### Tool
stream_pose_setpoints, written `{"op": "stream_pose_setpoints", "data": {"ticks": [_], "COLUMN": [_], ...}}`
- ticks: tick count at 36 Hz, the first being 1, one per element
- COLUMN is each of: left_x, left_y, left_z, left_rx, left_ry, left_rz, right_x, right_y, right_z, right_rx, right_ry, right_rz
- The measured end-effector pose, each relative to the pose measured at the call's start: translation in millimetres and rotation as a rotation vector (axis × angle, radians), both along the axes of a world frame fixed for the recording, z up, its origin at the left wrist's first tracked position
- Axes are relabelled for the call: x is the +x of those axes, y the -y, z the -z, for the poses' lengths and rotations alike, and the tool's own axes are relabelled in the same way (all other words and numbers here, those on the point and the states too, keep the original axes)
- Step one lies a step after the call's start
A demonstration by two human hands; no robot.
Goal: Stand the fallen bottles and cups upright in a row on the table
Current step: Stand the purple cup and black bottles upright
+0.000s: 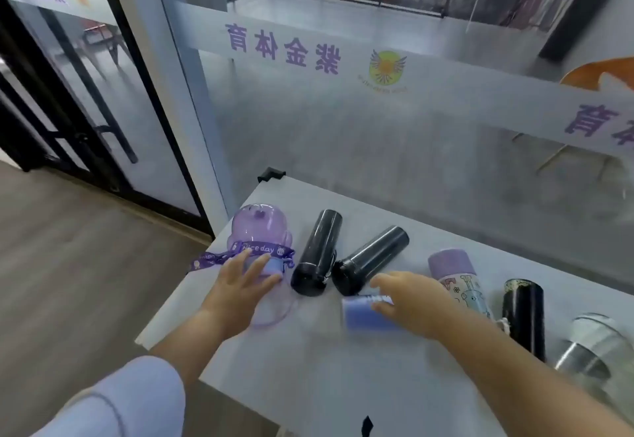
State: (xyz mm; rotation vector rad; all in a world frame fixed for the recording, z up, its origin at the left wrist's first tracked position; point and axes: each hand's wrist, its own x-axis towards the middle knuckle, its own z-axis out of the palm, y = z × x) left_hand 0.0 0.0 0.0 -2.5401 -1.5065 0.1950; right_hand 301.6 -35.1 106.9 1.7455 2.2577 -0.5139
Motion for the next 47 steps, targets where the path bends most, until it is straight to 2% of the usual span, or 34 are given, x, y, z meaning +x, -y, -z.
{"op": "stream_pose_setpoints", "data": {"ticks": [2,7,16,24,30,32,36,41,47], "left_x": [0,5,14,7,-4,-8,-14,-21,-24], "left_y": [-7,-18,-25,-33,-49,-56,-69,-91,-115], "left_z": [-3,8,12,18,-6,-21,-55,-92,-112], "left_rx": [-0.029,-0.072,-0.017,0.038,0.048,-0.003,-0.182,-0.33,-0.522], "left_ry": [0.028,-0.088,0.056,0.043,0.29,0.397,0.667,0.715,0.71], "left_rz": [0.021,0.015,-0.07,-0.036,-0.029,-0.057,-0.248,-0.312,-0.338], "right_x": [-5,-15,-20,-36,-52,-57,-68,-81,-94], "right_y": [-9,-21,-42,-62,-75,-80,-91,-100,-102], "right_z": [5,14,27,34,39,42,49,56,73], "right_rx": [0.014,0.003,0.018,0.044,0.078,0.114,0.141,0.087,0.075], "right_ry": [-0.009,-0.002,-0.039,-0.074,-0.137,-0.165,-0.187,-0.044,0.087], "right_rz": [0.027,0.031,0.043,-0.007,-0.028,-0.051,-0.165,-0.388,-0.536]}}
